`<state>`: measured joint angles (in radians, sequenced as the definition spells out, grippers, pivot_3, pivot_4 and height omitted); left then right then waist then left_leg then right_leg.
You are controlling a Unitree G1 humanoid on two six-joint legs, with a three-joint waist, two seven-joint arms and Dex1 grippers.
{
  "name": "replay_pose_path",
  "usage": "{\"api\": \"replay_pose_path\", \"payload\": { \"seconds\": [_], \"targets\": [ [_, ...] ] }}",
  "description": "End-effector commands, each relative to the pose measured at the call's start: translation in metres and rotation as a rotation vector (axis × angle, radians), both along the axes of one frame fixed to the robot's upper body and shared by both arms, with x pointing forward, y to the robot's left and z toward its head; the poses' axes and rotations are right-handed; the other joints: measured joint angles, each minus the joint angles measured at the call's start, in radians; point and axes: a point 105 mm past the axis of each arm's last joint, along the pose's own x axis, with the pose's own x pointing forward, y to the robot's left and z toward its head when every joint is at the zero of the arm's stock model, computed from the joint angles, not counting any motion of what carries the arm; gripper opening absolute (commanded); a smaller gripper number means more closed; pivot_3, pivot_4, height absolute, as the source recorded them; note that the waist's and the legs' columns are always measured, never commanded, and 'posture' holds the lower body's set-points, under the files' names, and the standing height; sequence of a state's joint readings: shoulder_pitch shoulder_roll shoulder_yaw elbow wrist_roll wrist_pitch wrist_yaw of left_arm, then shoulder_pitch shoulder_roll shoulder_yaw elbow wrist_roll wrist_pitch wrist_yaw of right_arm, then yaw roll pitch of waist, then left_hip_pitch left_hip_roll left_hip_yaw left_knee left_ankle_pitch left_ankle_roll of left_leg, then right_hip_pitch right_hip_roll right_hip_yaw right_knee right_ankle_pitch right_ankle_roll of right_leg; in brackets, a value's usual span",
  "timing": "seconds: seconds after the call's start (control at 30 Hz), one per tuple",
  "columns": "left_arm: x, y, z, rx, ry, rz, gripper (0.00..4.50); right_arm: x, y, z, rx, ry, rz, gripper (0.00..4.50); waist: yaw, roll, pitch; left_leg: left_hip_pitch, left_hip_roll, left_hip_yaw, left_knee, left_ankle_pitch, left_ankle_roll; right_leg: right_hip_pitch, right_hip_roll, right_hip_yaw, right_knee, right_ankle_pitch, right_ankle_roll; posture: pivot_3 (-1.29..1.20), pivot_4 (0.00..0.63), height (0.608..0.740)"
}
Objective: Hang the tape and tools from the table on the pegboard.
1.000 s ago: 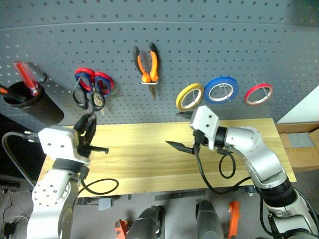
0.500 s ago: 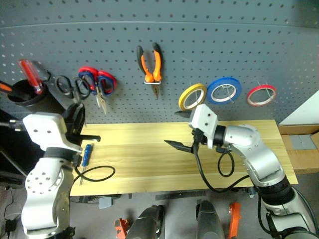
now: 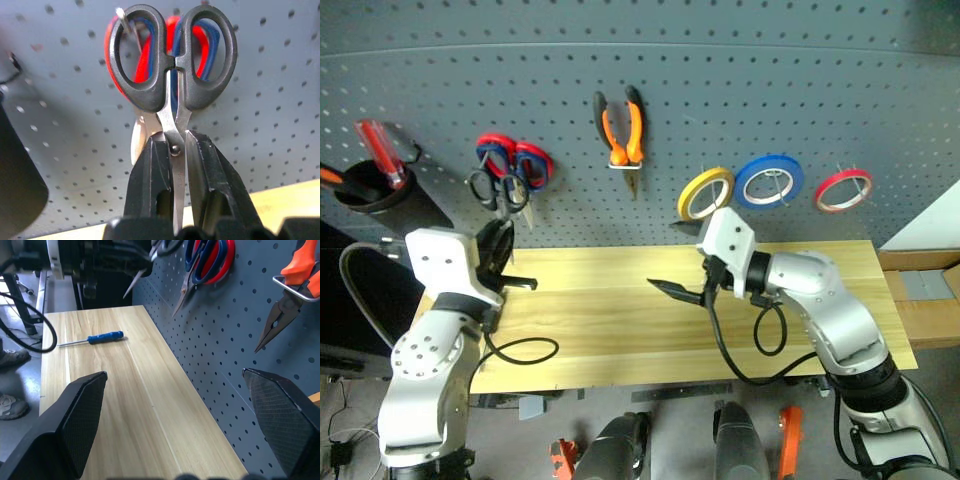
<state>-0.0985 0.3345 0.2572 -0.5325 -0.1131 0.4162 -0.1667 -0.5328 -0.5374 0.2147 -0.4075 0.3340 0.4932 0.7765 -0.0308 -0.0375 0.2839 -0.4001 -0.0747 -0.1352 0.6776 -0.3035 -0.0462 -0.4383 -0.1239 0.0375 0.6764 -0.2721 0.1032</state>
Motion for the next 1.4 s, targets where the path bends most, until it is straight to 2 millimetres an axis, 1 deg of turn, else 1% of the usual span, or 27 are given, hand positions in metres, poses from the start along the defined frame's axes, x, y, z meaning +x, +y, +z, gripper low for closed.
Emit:
{"api": "replay_pose_path", "payload": {
  "seconds": [0.03,0.07,0.13,0.2,0.23,0.3,0.4,0.43,0.47,0.5,0.6,0.67,0.73,0.83,0.93,1.1,1.17,1.27,1.4],
  "targets": [
    [-0.001,-0.006,0.009,-0.002,-0.036,-0.035,0.11,-0.003,0.001,0.016,0.033,-0.059,0.001,4.5,0.0,0.0,0.0,0.0,0.0,0.0,0.0,0.0,0.0,0.0,0.0,0.0,0.0,0.0,0.0,-0.03,0.275,0.74],
    [-0.001,-0.004,0.008,-0.016,-0.032,-0.025,0.11,-0.003,0.001,0.015,0.032,-0.059,-0.001,4.5,0.0,0.0,0.0,0.0,0.0,0.0,0.0,0.0,0.0,0.0,0.0,0.0,0.0,0.0,0.0,-0.03,0.275,0.74],
    [-0.001,0.0,0.006,-0.026,-0.025,-0.004,0.83,-0.003,0.001,0.015,0.032,-0.059,-0.003,4.5,0.0,0.0,0.0,0.0,0.0,0.0,0.0,0.0,0.0,0.0,0.0,0.0,0.0,0.0,0.0,-0.03,0.276,0.74],
    [-0.001,0.0,0.002,-0.028,-0.004,-0.004,1.35,-0.003,0.001,0.015,0.032,-0.059,-0.007,4.5,-0.001,0.0,0.0,0.0,0.0,0.0,0.0,0.0,0.0,0.0,0.0,0.0,0.0,0.0,0.0,-0.03,0.276,0.74],
    [-0.001,0.001,-0.001,-0.029,0.011,-0.005,1.75,-0.003,0.001,0.015,0.032,-0.059,-0.009,4.5,-0.001,0.0,0.0,0.0,0.0,0.0,0.0,0.0,0.0,0.0,0.0,0.0,0.0,0.0,0.0,-0.03,0.276,0.74],
    [-0.001,0.004,-0.011,-0.04,0.062,0.008,2.45,-0.003,0.001,0.014,0.034,-0.059,-0.016,4.5,-0.002,0.0,0.0,0.0,0.0,0.0,0.0,0.0,0.0,0.0,0.0,0.0,0.0,0.0,0.0,-0.03,0.277,0.74],
    [-0.003,0.014,-0.038,-0.04,0.197,0.037,3.5,0.0,0.0,0.011,0.031,-0.046,-0.039,4.5,-0.003,0.0,0.0,0.0,0.0,0.0,0.0,0.0,0.0,0.0,0.0,0.0,0.0,0.0,0.0,-0.03,0.281,0.74],
    [-0.003,0.02,-0.048,-0.035,0.248,0.058,3.81,0.001,0.0,0.009,0.034,-0.023,-0.055,4.5,-0.003,0.0,0.0,0.0,0.0,0.0,0.0,0.0,0.0,0.0,0.0,0.0,0.0,0.0,0.0,-0.03,0.283,0.74],
    [-0.004,0.028,-0.057,-0.035,0.303,0.08,3.81,0.003,0.0,0.005,0.038,0.018,-0.077,4.5,-0.003,0.0,0.0,0.0,0.0,0.0,0.0,0.0,0.0,0.0,0.0,0.0,0.001,0.0,0.0,-0.03,0.283,0.74],
    [-0.006,0.041,-0.068,-0.075,0.373,0.125,3.81,0.004,0.002,0.0,0.041,0.06,-0.097,4.5,-0.003,0.0,0.0,0.0,0.0,0.0,0.0,0.0,0.0,0.0,0.0,0.0,0.001,0.0,0.0,-0.03,0.286,0.74],
    [-0.011,0.074,-0.089,-0.141,0.531,0.213,3.81,0.0,0.012,-0.008,0.086,0.193,-0.119,4.5,-0.005,0.0,0.0,0.0,0.0,0.0,0.0,0.0,0.0,-0.001,0.001,0.0,0.002,0.0,0.0,-0.03,0.293,0.74],
    [-0.013,0.092,-0.094,-0.171,0.586,0.265,3.81,-0.002,0.02,-0.012,0.107,0.265,-0.13,4.5,-0.008,0.0,0.0,0.0,0.001,0.0,0.0,0.0,0.0,-0.002,0.001,0.0,0.003,0.0,0.0,-0.03,0.293,0.74],
    [-0.012,0.108,-0.095,-0.172,0.629,0.289,3.81,-0.004,0.029,-0.022,0.096,0.328,-0.143,4.5,-0.008,0.0,0.0,0.0,0.0,-0.001,0.0,0.0,0.0,-0.002,0.001,0.0,0.003,0.0,0.0,-0.03,0.299,0.74],
    [-0.01,0.127,-0.098,-0.171,0.683,0.308,3.81,-0.006,0.044,-0.031,0.071,0.361,-0.155,4.5,-0.01,0.0,0.0,0.0,0.0,-0.001,0.0,0.0,0.0,-0.002,0.001,0.0,0.003,0.0,0.0,-0.03,0.308,0.74],
    [-0.007,0.135,-0.097,-0.162,0.711,0.301,3.81,-0.006,0.055,-0.035,0.058,0.377,-0.171,4.5,-0.015,0.001,0.001,0.0,0.0,-0.001,0.0,0.0,0.0,-0.002,0.001,0.0,0.002,0.0,0.0,-0.03,0.318,0.74],
    [-0.003,0.149,-0.106,-0.205,0.798,0.273,3.81,0.001,0.075,-0.04,0.022,0.388,-0.22,4.5,-0.027,0.001,0.002,0.0,0.001,-0.001,-0.001,0.0,0.0,-0.002,0.001,0.0,0.003,0.0,0.0,-0.03,0.338,0.74],
    [0.003,0.153,-0.111,-0.199,0.817,0.261,3.81,0.006,0.083,-0.04,0.016,0.368,-0.236,4.5,-0.027,0.002,0.003,0.0,0.001,-0.001,-0.001,0.0,0.0,-0.003,0.0,0.0,0.003,0.0,0.0,-0.03,0.349,0.74],
    [0.01,0.155,-0.118,-0.214,0.84,0.25,3.81,0.007,0.089,-0.04,0.006,0.352,-0.233,4.5,-0.028,0.002,0.007,0.0,0.0,-0.001,-0.001,0.0,0.0,-0.003,0.0,0.0,0.003,0.0,0.0,-0.03,0.36,0.74],
    [0.016,0.154,-0.133,-0.207,0.885,0.241,3.81,0.004,0.092,-0.041,-0.018,0.339,-0.218,4.5,-0.03,-0.001,0.023,0.0,0.0,-0.001,-0.001,0.0,0.0,-0.003,0.0,0.0,0.003,0.0,0.0,-0.04,0.38,0.74]
  ]
}}
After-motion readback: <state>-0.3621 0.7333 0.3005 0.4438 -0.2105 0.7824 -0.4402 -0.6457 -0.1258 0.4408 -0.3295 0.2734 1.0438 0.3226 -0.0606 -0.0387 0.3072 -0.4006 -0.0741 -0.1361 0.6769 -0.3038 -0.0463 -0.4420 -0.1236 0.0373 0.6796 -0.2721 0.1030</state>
